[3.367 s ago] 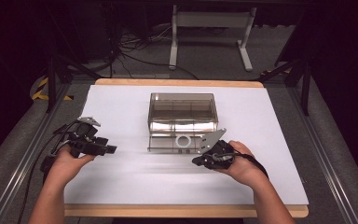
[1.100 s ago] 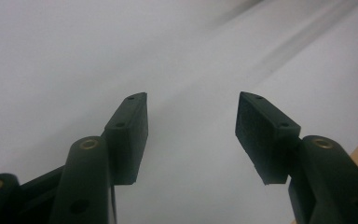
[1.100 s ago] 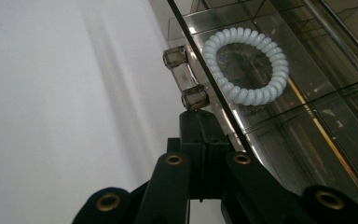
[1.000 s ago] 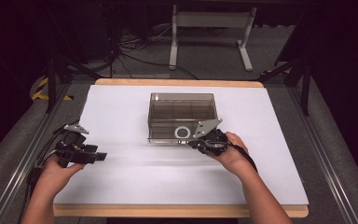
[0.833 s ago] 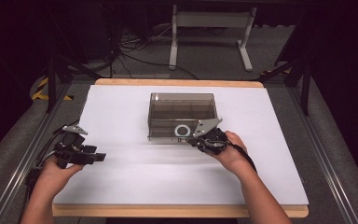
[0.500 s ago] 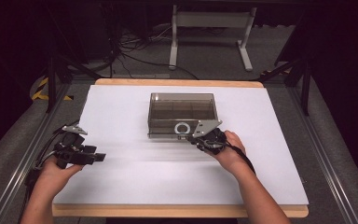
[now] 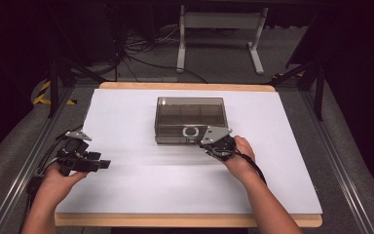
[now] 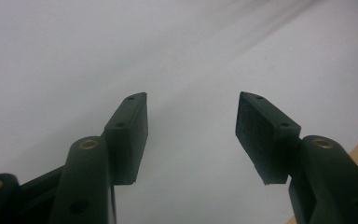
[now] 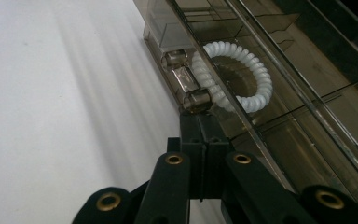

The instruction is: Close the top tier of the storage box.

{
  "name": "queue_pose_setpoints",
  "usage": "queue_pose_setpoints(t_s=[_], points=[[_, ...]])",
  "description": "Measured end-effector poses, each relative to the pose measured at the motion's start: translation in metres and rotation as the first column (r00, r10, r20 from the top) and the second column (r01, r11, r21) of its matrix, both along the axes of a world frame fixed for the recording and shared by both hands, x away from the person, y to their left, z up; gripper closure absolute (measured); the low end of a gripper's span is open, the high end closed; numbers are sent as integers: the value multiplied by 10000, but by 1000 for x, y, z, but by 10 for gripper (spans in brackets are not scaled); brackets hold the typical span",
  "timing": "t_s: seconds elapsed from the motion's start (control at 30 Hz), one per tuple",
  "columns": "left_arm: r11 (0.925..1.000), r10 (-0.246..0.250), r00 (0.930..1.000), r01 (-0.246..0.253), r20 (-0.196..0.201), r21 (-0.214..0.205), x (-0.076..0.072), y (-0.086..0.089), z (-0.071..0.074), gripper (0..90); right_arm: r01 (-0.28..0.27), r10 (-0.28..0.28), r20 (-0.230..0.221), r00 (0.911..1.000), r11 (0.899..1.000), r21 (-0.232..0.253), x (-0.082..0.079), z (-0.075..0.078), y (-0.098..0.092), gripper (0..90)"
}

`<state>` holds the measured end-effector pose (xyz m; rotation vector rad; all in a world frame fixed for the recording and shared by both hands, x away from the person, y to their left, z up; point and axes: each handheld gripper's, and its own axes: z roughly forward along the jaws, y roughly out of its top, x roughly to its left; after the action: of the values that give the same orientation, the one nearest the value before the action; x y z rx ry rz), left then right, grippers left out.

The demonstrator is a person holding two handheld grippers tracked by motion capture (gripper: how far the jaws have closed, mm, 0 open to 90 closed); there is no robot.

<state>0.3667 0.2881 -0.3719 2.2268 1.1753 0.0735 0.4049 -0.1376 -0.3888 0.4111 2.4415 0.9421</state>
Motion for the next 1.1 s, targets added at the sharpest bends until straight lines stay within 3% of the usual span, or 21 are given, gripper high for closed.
queue_pose_setpoints(t_s=[0.67, 1.1], points=[[10000, 0, 10000, 1, -34, 39, 1, -1, -1, 443, 334, -343, 653, 9973, 9993, 160, 7, -8, 2, 900], [10000, -1, 10000, 1, -29, 43, 1, -1, -1, 443, 862, -894, 507, 9947, 9943, 620, 13, -10, 3, 900]])
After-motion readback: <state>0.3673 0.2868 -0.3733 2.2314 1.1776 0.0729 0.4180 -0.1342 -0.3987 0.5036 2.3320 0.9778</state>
